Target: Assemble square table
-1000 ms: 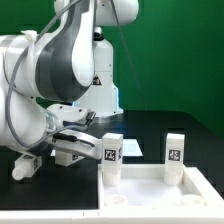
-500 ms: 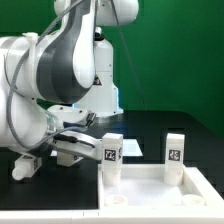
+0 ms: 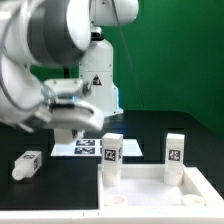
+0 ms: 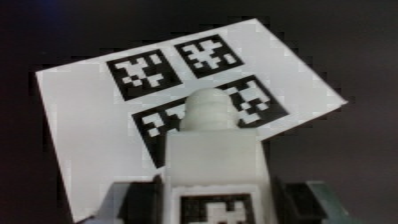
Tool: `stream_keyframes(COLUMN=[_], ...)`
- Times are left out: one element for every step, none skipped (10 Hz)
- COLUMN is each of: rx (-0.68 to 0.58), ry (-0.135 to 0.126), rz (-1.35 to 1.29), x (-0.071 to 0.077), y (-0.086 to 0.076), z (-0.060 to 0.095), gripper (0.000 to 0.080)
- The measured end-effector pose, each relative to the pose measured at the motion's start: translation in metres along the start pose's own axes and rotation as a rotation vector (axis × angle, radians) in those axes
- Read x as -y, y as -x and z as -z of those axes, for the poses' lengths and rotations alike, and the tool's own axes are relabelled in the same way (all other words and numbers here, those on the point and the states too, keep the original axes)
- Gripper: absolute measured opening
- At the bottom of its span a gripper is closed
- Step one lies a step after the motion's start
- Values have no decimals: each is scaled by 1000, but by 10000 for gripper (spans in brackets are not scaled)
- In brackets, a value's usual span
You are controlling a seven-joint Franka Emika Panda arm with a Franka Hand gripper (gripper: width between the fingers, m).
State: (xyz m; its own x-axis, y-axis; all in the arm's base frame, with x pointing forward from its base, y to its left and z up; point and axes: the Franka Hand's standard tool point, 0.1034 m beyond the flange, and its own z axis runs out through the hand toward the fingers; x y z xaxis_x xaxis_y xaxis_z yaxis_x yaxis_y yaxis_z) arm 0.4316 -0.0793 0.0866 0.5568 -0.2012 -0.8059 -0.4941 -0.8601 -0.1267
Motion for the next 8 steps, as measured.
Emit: stream_keyframes(rx=[-67,-126,-197,-242,-328,-400,-467,-519], ry=[-1,0,5,7,17,34,50,63], rz=[1,4,9,17,57,133,176,182], x=[4,3,4,7,15,28,42,49], y=[6,2,-2,-1,-6,-7,-12,-16], z=[4,1,4,7,27,58,79,67], gripper=[281,281,282,282,282,282,282,282])
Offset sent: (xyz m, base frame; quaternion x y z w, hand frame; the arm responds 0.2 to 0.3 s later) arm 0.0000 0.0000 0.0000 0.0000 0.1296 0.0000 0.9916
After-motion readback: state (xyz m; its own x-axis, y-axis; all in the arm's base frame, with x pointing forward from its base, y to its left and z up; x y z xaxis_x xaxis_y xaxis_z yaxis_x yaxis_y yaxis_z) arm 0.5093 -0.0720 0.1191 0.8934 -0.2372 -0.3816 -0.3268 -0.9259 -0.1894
